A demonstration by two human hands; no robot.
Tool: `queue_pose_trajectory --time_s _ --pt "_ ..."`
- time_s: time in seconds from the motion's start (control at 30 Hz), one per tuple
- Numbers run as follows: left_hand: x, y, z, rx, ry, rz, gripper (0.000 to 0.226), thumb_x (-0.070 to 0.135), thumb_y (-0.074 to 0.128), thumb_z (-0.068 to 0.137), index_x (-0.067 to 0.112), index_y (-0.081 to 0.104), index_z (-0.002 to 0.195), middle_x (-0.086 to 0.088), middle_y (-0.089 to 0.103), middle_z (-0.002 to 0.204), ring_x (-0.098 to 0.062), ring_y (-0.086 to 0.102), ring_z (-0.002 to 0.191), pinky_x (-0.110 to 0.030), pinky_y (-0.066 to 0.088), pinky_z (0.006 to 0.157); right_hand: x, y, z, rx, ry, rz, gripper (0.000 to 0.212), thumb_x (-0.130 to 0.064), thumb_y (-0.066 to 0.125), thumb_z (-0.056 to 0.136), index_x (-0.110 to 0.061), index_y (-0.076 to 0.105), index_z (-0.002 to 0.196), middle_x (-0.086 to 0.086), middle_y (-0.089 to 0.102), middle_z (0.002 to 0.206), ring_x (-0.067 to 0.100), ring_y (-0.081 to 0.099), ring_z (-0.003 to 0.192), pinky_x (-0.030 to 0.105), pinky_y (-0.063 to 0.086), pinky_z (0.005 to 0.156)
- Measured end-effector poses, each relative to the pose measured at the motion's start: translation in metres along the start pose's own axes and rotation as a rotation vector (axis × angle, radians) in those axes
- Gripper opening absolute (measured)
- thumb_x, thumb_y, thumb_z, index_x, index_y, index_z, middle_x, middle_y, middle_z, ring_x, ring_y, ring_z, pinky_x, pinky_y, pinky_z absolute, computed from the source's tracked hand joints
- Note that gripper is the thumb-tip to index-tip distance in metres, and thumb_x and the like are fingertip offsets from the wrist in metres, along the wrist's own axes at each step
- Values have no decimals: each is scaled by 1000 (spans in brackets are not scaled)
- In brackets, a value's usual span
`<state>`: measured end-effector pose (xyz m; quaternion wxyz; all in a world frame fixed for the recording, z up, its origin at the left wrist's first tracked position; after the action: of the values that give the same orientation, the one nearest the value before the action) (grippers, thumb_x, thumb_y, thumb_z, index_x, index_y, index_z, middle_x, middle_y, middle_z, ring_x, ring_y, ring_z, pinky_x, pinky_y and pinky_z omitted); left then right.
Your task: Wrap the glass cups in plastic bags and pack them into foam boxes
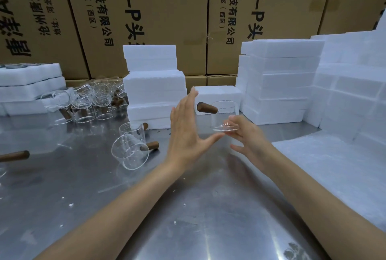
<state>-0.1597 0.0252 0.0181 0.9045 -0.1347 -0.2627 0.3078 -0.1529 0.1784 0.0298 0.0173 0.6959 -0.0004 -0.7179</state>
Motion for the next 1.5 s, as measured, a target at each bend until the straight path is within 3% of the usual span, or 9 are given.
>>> queue_pose_trajectory --time_s 0.17,0.27,0.37,0.6,0.77,0.93,1.1,1.3,1.5 --pt "2 1 -1 -63 -17 -109 70 38 75 77 42 29 130 37 44 121 14 37 120 -48 24 112 0 0 1 -84 53 36 33 -40 46 90 -18 66 104 -5 71 106 2 61 101 37 36 101" --pt "-2 2 0 -57 -32 -88 42 40 73 81 34 50 116 28 52 117 4 46 117 -52 21 114 0 -1 1 -166 88 57 41 -42 42 91 -16 65 113 -6 72 106 1 60 105 36 32 100" --pt "-5 1 2 -4 15 13 55 36 77 79 18 57 127 6 60 122 -14 50 119 -45 30 109 -1 -1 0 -215 83 61 37 -52 50 84 -28 59 110 -6 68 112 3 54 113 35 32 93" --pt "3 0 3 30 75 81 59 17 77 75 14 57 131 -5 57 116 -23 46 114 -38 38 99 5 1 -1 -83 -64 -94 88 -58 71 54 -29 35 129 -7 46 128 5 49 115 28 37 91" --pt "7 3 3 -40 79 49 73 18 77 75 9 45 139 -9 51 131 -28 40 130 -46 33 108 8 -3 3 -46 -99 -98 58 -50 72 66 -19 58 114 -5 63 114 4 57 110 24 41 87" --pt "12 0 3 -156 -461 -438 89 54 74 70 35 28 144 13 35 147 1 30 135 -25 27 110 8 -4 7 -138 -60 -25 28 -42 61 84 -23 67 103 -14 70 103 -1 59 108 38 31 98" --pt "0 -2 10 -226 -620 -653 82 54 67 75 3 47 135 -11 53 138 -22 47 130 -36 38 108 8 -4 7 -182 -58 -20 25 -41 62 83 -25 70 100 -14 71 106 -7 60 103 36 28 94" --pt "-3 0 11 -186 -665 -639 47 37 71 81 17 63 123 22 68 99 18 59 92 3 41 67 7 -3 7 -217 -33 -33 31 -39 57 87 -22 66 112 -12 68 113 -2 58 108 37 32 98" --pt "-3 1 8 -125 -625 -634 50 23 75 80 13 59 127 -1 68 115 -4 63 106 -7 48 72 0 -15 9 175 -124 40 32 -49 55 88 -19 60 99 -3 56 85 11 56 80 31 47 79"
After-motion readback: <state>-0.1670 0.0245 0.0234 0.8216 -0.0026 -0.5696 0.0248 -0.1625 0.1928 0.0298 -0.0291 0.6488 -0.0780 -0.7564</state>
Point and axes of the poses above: each hand's wrist, its own z-axis towards the middle knuckle, its own y-axis out of the palm, x = y × z, the point moved 1 cm from there along z, towards the middle knuckle
